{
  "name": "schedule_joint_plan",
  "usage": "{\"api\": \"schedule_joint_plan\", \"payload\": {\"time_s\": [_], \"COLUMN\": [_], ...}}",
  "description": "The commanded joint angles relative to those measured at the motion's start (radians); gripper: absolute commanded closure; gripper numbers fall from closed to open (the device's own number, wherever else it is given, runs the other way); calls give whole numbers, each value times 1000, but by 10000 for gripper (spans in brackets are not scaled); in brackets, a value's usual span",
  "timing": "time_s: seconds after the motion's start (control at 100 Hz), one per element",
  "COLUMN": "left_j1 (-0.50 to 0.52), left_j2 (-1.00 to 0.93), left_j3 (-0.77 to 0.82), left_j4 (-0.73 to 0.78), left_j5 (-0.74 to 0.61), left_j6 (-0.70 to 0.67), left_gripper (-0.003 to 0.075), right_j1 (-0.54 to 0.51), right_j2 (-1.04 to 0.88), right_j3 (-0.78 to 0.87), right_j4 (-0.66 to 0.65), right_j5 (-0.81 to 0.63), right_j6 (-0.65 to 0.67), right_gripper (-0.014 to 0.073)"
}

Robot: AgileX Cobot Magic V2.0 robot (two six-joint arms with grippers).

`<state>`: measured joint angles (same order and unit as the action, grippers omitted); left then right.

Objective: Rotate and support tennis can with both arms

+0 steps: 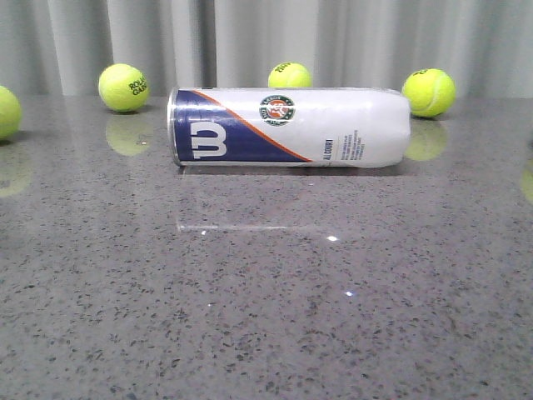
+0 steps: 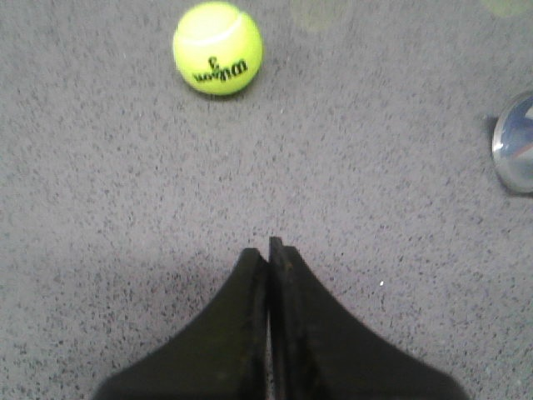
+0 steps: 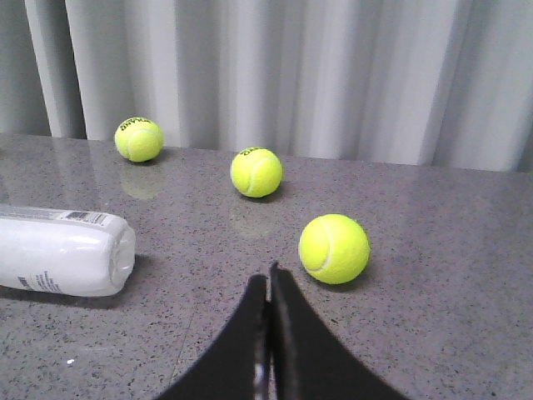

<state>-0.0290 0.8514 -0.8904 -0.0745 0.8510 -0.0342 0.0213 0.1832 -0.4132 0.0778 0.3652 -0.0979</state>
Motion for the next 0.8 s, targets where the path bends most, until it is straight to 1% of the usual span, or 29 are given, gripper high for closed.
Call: {"api": "schedule_joint_plan", "payload": {"time_s": [0.0,0.04,0.06,0.08,0.11,0.15,0.16,0.18,0.19,0.2,0.23,0.25,0.29,0.35,0.45,0.5,0.58,0.59,0.65,0.7,0.79], "left_j1": [3,3,3,3,3,3,3,3,3,3,3,3,3,3,3,3,3,3,3,3,3], "left_j2": [18,18,20,20,20,20,20,20,20,20,20,20,20,20,27,37,73,73,113,145,212], "left_j3": [-37,-37,-37,-37,-37,-37,-37,-37,-37,-37,-37,-37,-35,-35,-35,-35,-35,-35,-35,-35,-35], "left_j4": [-18,-19,-21,-21,-21,-21,-21,-21,-21,-21,-21,-21,-26,-51,-132,-194,-361,-361,-508,-603,-758], "left_j5": [-53,-53,-53,-53,-53,-53,-53,-53,-53,-53,-53,-53,-53,-52,-65,-75,-82,-82,-80,-73,-66], "left_j6": [3,13,18,26,28,28,28,28,28,28,28,28,28,28,34,83,216,227,336,434,568], "left_gripper": [707,668,636,585,542,441,405,367,330,311,225,181,117,87,99,102,102,102,102,102,102], "right_j1": [-5,-5,-5,-5,-5,-5,-5,-5,-5,-5,-5,-5,-5,-5,-5,-5,-5,-5,-5,-5,-5], "right_j2": [10,10,10,10,10,10,10,10,10,10,10,10,10,10,10,10,10,10,10,10,10], "right_j3": [-24,-24,-24,-24,-24,-24,-24,-24,-24,-24,-24,-24,-24,-24,-24,-24,-24,-24,-24,-24,-24], "right_j4": [4,4,4,4,4,4,4,4,4,4,4,4,4,4,4,4,4,4,4,4,4], "right_j5": [-74,-74,-74,-74,-74,-74,-74,-74,-74,-74,-74,-74,-74,-74,-74,-74,-74,-74,-74,-74,-74], "right_j6": [-2,-2,-2,-2,-2,-2,-2,-2,-2,-2,-2,-2,-2,-2,-2,-2,-2,-2,-2,-2,-2], "right_gripper": [662,662,662,662,662,662,662,662,662,662,662,662,662,662,662,662,662,662,662,662,662]}}
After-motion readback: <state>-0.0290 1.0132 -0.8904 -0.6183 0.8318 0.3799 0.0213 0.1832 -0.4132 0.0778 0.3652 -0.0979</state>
